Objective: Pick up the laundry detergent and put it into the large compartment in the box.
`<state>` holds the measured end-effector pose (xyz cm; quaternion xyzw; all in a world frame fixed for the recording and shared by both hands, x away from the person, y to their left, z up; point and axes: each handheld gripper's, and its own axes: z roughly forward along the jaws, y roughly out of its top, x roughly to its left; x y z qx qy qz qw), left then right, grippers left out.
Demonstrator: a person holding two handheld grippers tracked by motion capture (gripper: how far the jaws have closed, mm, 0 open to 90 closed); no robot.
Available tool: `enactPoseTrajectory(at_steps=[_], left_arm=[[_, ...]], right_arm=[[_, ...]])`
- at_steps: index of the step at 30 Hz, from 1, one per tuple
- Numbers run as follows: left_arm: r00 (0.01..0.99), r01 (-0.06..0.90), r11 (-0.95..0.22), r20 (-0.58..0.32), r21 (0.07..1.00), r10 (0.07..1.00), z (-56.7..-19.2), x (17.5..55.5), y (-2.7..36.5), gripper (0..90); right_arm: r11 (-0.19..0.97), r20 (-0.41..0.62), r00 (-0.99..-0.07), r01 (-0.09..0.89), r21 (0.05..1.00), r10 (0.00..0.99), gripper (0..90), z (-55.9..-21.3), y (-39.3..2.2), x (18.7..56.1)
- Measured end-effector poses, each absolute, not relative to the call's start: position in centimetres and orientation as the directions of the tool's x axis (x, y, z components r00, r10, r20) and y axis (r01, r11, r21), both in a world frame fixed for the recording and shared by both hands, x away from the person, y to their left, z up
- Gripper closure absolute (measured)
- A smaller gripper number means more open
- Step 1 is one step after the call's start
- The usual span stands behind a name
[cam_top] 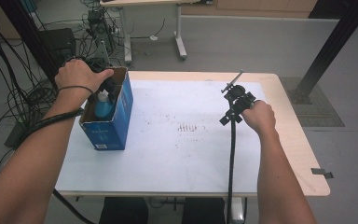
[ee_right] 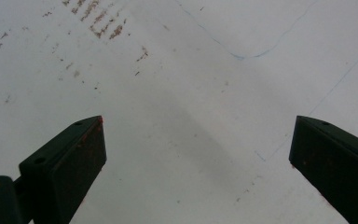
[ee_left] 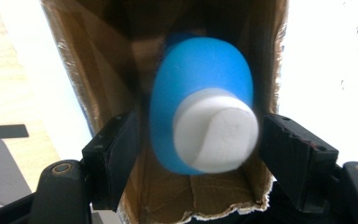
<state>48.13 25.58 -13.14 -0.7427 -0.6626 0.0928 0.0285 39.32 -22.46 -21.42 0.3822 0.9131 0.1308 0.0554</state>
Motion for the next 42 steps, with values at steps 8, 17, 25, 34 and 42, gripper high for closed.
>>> enactPoseTrajectory(at_steps=[8, 17, 25, 34, 42], left_arm=[[0.127, 0.981, -0.139, -0.095, -0.135, 0.987, -10.9, 47.7, 25.3, 25.1], [0.161, 0.98, -0.171, -0.094, -0.103, 0.982, -8.0, 47.2, 25.1, 19.6], [0.203, 0.976, -0.21, -0.1, -0.063, 0.974, -5.4, 46.2, 24.2, 14.0], [0.272, 0.958, -0.28, -0.125, -0.054, 0.954, -4.3, 45.6, 22.6, 7.1], [0.366, 0.924, -0.378, -0.155, -0.054, 0.917, -4.5, 44.9, 19.8, 6.1]], right_arm=[[0.677, -0.002, -0.705, 0.681, 0.28, 0.709, 3.8, -21.4, -22.2, 39.4], [0.678, -0.003, -0.705, 0.681, 0.277, 0.709, 3.8, -21.4, -22.0, 39.4], [0.681, -0.006, -0.708, 0.677, 0.279, 0.706, 3.8, -21.2, -21.8, 39.4], [0.686, -0.013, -0.712, 0.672, 0.281, 0.702, 3.8, -20.9, -21.4, 39.2], [0.69, -0.022, -0.713, 0.669, 0.277, 0.7, 3.8, -20.6, -21.2, 39.0]])
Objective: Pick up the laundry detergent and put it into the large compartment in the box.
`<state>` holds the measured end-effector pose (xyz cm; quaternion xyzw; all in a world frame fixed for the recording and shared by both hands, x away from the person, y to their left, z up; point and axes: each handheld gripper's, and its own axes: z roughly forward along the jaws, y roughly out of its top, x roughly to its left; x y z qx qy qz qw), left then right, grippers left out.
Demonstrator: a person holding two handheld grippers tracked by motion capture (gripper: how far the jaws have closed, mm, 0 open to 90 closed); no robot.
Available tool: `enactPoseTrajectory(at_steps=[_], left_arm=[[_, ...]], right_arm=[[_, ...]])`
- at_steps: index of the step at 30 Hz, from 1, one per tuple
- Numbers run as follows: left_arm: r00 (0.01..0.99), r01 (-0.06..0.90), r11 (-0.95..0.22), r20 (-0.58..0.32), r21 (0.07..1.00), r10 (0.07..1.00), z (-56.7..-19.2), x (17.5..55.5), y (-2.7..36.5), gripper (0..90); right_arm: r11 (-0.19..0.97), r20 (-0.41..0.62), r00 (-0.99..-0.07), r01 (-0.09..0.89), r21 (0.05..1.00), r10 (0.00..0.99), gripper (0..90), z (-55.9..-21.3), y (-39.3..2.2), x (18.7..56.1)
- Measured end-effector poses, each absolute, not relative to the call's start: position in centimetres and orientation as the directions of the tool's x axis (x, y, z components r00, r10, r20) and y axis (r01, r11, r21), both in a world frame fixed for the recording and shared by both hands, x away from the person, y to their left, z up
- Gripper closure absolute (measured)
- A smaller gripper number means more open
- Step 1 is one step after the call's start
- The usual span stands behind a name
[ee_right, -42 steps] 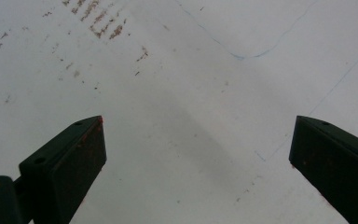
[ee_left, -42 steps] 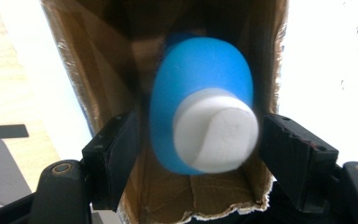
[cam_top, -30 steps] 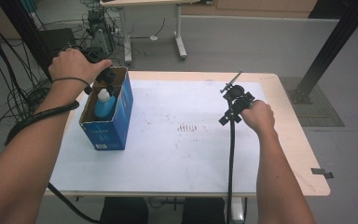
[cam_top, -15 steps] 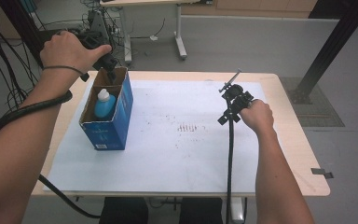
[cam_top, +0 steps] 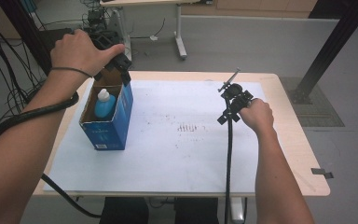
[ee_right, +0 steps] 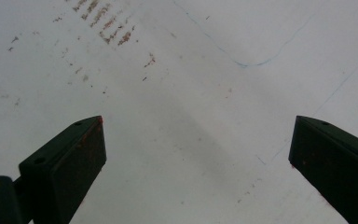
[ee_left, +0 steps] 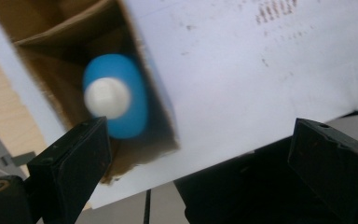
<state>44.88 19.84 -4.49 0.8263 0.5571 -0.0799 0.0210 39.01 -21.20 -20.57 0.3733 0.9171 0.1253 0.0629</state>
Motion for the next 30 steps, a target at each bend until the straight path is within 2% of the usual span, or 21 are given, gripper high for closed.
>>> enactPoseTrajectory(at_steps=[3, 11, 21, 30], left_arm=[[0.429, 0.893, -0.447, -0.202, -0.052, 0.88, -5.1, 44.4, 18.3, 5.5], [0.545, 0.824, -0.565, -0.211, -0.039, 0.811, -6.7, 42.6, 14.5, 5.4], [0.639, 0.751, -0.659, -0.21, -0.04, 0.74, -8.8, 40.5, 11.3, 5.4], [0.669, 0.725, -0.688, -0.206, -0.032, 0.714, -10.3, 39.8, 10.3, 5.4]], right_arm=[[0.691, -0.025, -0.713, 0.669, 0.273, 0.701, 3.7, -20.5, -21.0, 39.0], [0.697, -0.027, -0.719, 0.663, 0.274, 0.694, 3.9, -20.4, -20.7, 39.0], [0.699, -0.03, -0.721, 0.661, 0.274, 0.693, 3.8, -20.3, -20.5, 39.1], [0.701, -0.03, -0.724, 0.657, 0.277, 0.69, 3.7, -20.3, -20.4, 39.1]])
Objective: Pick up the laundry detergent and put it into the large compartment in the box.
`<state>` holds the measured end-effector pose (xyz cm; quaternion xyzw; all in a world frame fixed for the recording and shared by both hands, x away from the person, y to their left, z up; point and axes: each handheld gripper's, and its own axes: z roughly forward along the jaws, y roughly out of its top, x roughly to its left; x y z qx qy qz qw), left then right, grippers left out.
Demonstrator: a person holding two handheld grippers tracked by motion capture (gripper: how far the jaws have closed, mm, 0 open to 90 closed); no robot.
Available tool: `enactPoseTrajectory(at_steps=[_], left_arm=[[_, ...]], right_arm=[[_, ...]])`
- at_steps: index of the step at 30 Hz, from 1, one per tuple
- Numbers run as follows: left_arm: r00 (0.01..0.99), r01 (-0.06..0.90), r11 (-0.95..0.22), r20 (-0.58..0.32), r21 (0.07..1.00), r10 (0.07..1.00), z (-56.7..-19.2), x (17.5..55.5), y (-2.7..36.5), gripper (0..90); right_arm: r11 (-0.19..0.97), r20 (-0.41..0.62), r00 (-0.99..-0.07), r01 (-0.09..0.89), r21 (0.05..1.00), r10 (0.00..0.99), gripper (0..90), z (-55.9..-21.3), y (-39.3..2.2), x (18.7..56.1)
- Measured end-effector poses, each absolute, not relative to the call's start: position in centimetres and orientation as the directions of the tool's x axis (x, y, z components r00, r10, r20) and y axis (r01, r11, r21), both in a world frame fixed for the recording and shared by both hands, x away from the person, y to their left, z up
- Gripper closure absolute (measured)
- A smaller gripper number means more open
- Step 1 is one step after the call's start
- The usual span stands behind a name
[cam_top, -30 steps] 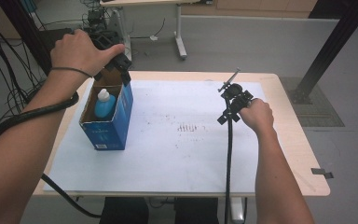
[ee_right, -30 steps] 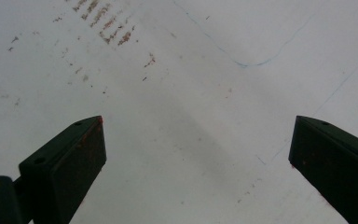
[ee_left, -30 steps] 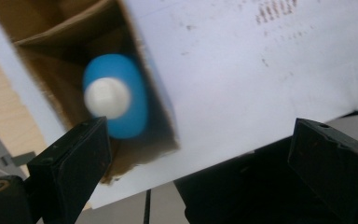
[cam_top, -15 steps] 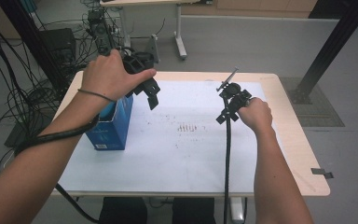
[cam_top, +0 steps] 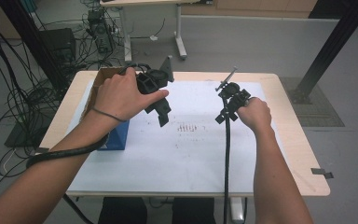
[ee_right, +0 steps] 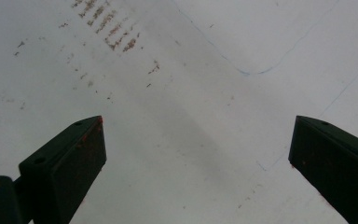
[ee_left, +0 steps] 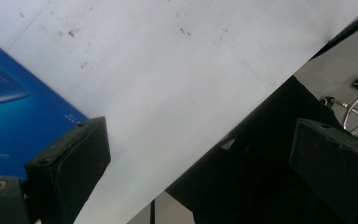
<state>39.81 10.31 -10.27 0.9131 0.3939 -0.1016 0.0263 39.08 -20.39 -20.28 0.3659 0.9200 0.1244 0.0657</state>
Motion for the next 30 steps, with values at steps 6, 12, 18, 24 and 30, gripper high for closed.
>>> enactPoseTrajectory(at_steps=[6, 12, 18, 24, 30], left_arm=[[0.67, 0.724, -0.689, -0.205, -0.035, 0.714, -10.71, 39.79, 10.09, 5.4], [0.671, 0.721, -0.692, -0.213, -0.035, 0.71, -10.87, 39.94, 10.12, 5.3], [0.672, 0.72, -0.693, -0.209, -0.042, 0.711, -10.81, 40.09, 10.0, 5.3], [0.666, 0.726, -0.687, -0.209, -0.039, 0.716, -10.7, 40.01, 9.98, 5.3], [0.669, 0.722, -0.69, -0.209, -0.045, 0.713, -10.87, 40.04, 9.82, 5.3]], right_arm=[[0.701, -0.028, -0.724, 0.657, 0.276, 0.689, 3.8, -20.35, -20.39, 39.13], [0.701, -0.025, -0.724, 0.658, 0.275, 0.689, 3.8, -20.41, -20.34, 39.19], [0.699, -0.025, -0.722, 0.66, 0.276, 0.692, 3.8, -20.43, -20.34, 39.14], [0.698, -0.024, -0.721, 0.661, 0.275, 0.692, 3.8, -20.44, -20.34, 39.16], [0.7, -0.022, -0.724, 0.658, 0.276, 0.69, 3.8, -20.46, -20.27, 39.15]])
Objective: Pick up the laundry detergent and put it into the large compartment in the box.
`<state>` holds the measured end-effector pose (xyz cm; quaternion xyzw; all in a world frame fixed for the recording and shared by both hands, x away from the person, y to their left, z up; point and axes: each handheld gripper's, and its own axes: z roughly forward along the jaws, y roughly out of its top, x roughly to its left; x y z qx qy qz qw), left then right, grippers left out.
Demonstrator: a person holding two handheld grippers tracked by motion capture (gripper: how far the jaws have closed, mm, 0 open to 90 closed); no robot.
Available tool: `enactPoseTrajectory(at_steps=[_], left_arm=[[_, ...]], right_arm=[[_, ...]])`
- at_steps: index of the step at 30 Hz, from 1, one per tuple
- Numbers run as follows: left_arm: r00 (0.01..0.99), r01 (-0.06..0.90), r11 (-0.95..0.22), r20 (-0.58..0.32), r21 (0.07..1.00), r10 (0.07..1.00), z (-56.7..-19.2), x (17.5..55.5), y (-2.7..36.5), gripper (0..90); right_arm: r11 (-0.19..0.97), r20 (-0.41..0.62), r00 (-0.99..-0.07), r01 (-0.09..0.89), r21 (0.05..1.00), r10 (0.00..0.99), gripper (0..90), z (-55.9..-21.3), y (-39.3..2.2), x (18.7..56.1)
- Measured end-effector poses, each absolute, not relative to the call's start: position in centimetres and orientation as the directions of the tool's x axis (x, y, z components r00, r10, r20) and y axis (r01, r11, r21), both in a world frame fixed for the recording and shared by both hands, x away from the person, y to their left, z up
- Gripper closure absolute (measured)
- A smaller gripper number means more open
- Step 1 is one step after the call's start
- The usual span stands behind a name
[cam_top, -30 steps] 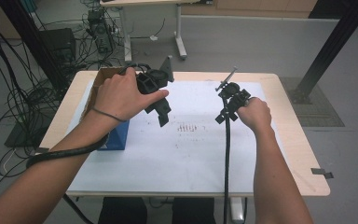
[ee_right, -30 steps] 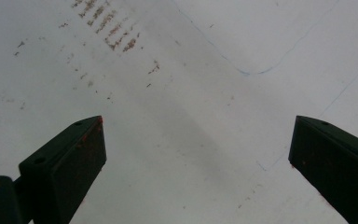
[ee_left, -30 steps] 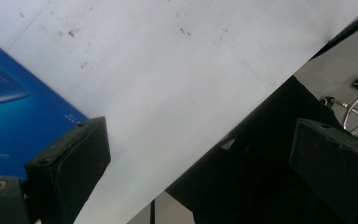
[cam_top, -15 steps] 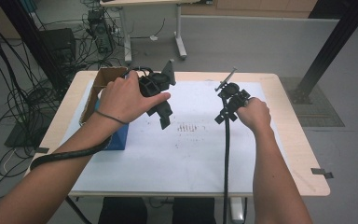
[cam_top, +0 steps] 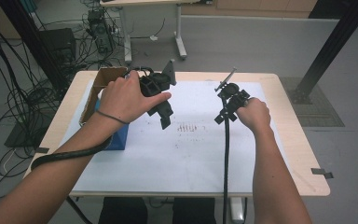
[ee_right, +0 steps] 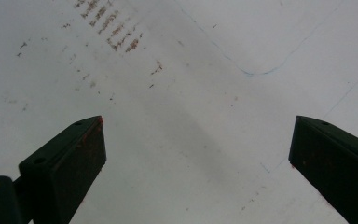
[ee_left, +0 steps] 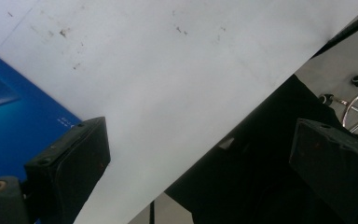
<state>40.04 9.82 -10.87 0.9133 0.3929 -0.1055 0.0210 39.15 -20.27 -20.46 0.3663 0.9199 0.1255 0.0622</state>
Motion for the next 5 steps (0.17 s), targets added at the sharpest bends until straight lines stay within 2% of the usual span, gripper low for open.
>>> enactPoseTrajectory(at_steps=[5], left_arm=[[0.669, 0.723, -0.69, -0.209, -0.04, 0.713, -10.82, 40.01, 9.83, 5.3]], right_arm=[[0.699, -0.021, -0.723, 0.659, 0.277, 0.69, 3.8, -20.45, -20.35, 39.13]])
